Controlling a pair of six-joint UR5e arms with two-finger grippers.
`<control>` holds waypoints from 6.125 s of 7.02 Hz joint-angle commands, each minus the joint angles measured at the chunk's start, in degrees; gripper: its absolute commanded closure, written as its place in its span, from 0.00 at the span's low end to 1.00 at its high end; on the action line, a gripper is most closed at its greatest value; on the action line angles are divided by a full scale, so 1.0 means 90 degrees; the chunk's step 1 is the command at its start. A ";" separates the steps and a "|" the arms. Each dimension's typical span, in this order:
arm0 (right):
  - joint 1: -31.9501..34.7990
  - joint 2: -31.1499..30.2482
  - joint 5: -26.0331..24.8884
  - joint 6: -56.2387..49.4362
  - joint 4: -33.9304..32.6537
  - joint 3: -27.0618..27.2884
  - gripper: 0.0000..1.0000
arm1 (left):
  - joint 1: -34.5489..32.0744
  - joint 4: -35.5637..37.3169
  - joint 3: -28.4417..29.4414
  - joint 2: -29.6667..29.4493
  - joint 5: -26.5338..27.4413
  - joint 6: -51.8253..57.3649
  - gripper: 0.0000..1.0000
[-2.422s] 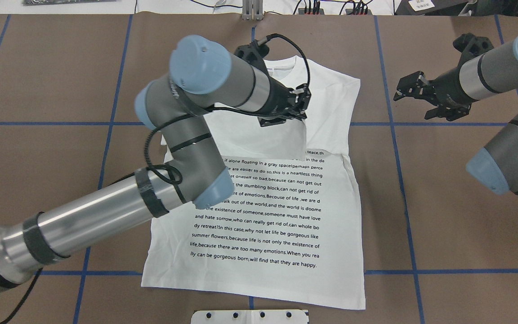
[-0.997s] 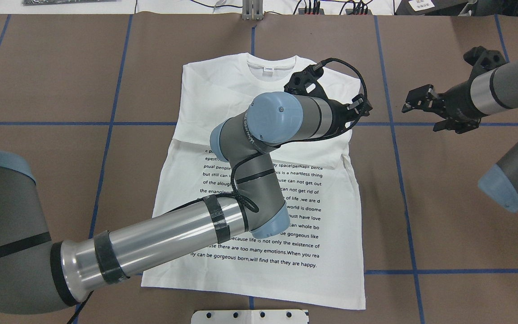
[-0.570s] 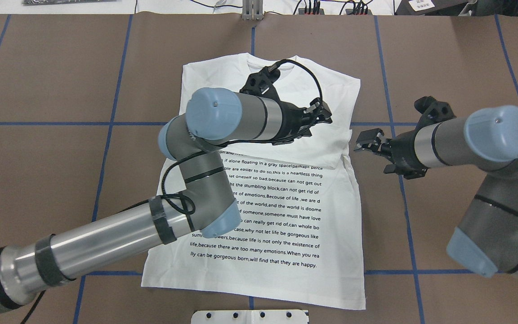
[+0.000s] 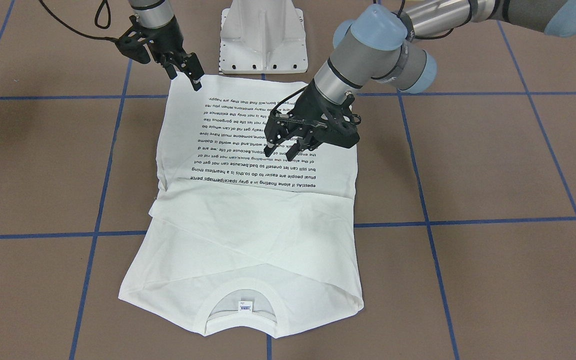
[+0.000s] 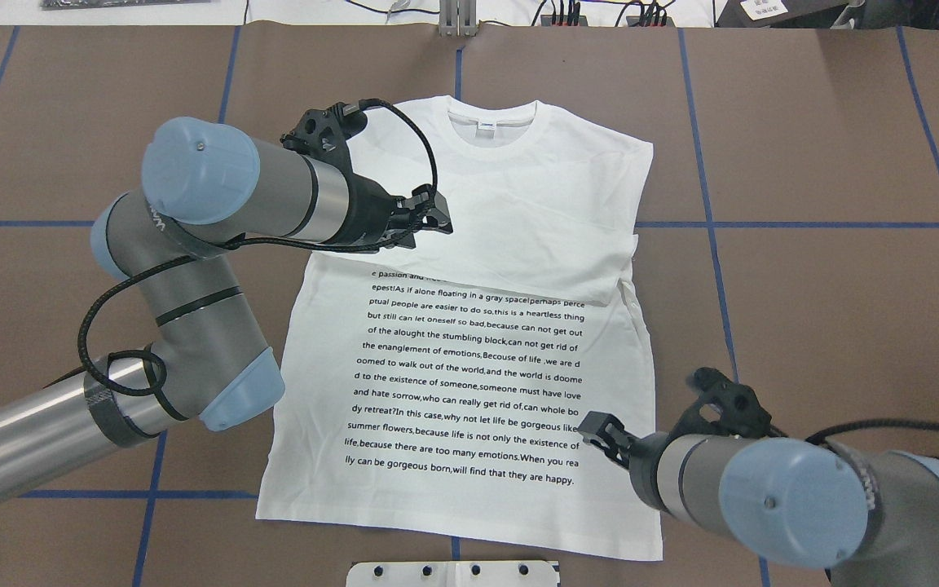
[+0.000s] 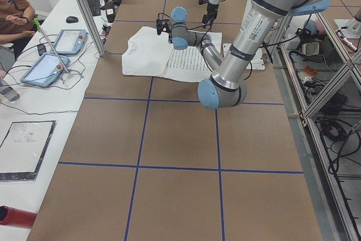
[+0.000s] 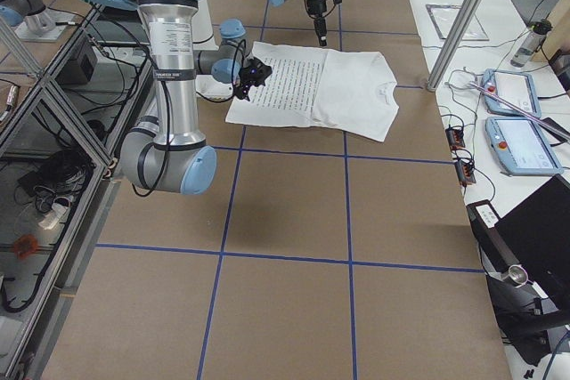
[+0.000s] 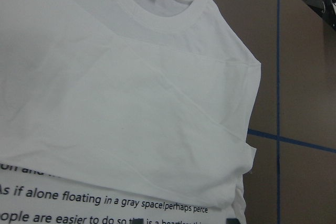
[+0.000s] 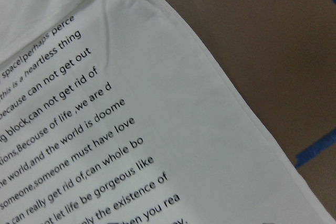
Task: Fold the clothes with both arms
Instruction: 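Release the sleeve with the left gripper while the right gripper moves to the hem, then move the left gripper to the hem corner nearest the robot, then grasp both hem corners nearest the robot with both grippers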
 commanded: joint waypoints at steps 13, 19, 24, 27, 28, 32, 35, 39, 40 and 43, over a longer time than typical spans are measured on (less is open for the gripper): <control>-0.1179 -0.0286 -0.0593 0.1535 -0.0643 -0.0505 1.00 | -0.0031 0.0012 -0.0049 0.0124 0.0017 -0.0035 0.38; -0.0965 -0.0306 -0.0085 0.1526 -0.0663 0.0139 1.00 | 0.1401 0.1469 -0.2395 0.2600 0.0290 -0.1078 0.38; -0.0916 -0.0296 -0.0085 0.1448 -0.0702 0.0139 1.00 | 0.2868 0.2589 -0.2667 0.3015 0.1296 -0.2076 0.43; -0.0925 -0.0296 -0.0085 0.1438 -0.0702 0.0139 1.00 | 0.2918 0.2610 -0.2608 0.3326 0.1316 -0.2066 0.44; -0.0935 -0.0286 -0.0085 0.1438 -0.0702 0.0139 1.00 | 0.2918 0.2610 -0.2598 0.3318 0.1316 -0.2076 0.45; -0.0945 -0.0286 -0.0085 0.1438 -0.0721 0.0188 1.00 | 0.2967 0.2600 -0.2559 0.3259 0.1306 -0.2076 0.52; -0.0964 -0.0286 -0.0085 0.1438 -0.0721 0.0188 1.00 | 0.2967 0.2590 -0.2549 0.3249 0.1297 -0.2096 1.00; -0.0925 -0.0383 -0.0065 0.1399 -0.0721 0.0237 1.00 | 0.3005 0.2590 -0.3065 0.3308 0.1025 -0.2465 1.00; -0.0925 -0.0481 -0.0007 0.1302 -0.0721 0.0285 1.00 | 0.3219 0.2600 -0.3328 0.3308 0.0946 -0.2699 1.00; -0.1101 -0.0726 0.0013 0.1301 -0.0721 0.0686 1.00 | 0.3728 0.2610 -0.3594 0.3317 0.0955 -0.3246 1.00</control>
